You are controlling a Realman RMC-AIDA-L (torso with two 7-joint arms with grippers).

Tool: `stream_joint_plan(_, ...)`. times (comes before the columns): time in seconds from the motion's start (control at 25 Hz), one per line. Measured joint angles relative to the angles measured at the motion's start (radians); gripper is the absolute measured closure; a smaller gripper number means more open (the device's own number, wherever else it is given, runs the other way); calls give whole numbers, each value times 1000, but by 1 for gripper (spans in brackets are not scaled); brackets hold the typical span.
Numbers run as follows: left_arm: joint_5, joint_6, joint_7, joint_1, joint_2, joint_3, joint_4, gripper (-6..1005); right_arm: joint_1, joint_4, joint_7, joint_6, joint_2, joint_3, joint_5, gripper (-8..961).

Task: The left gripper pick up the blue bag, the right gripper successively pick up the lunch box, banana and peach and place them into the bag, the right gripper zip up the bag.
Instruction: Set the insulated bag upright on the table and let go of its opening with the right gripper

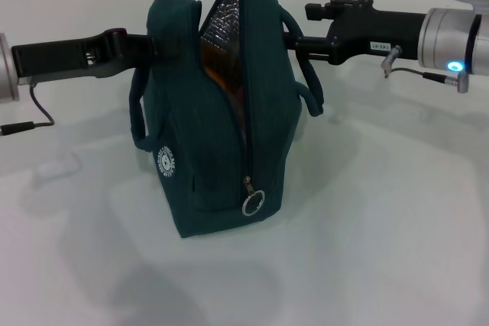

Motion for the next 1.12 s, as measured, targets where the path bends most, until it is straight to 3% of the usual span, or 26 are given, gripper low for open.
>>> stream_joint_plan(0.12,0,0,0,0,1,0,0,946,1,0,-8,4,0,0,0,197)
stream_joint_plan(0.76,0,0,0,5,1,0,0,946,-14,-14,-60,9,4,-14,20,842)
stream_joint_plan(1.12,-28,5,8,2,-4,3,0,945,-130,-135,-131,-45,4,-15,150,875)
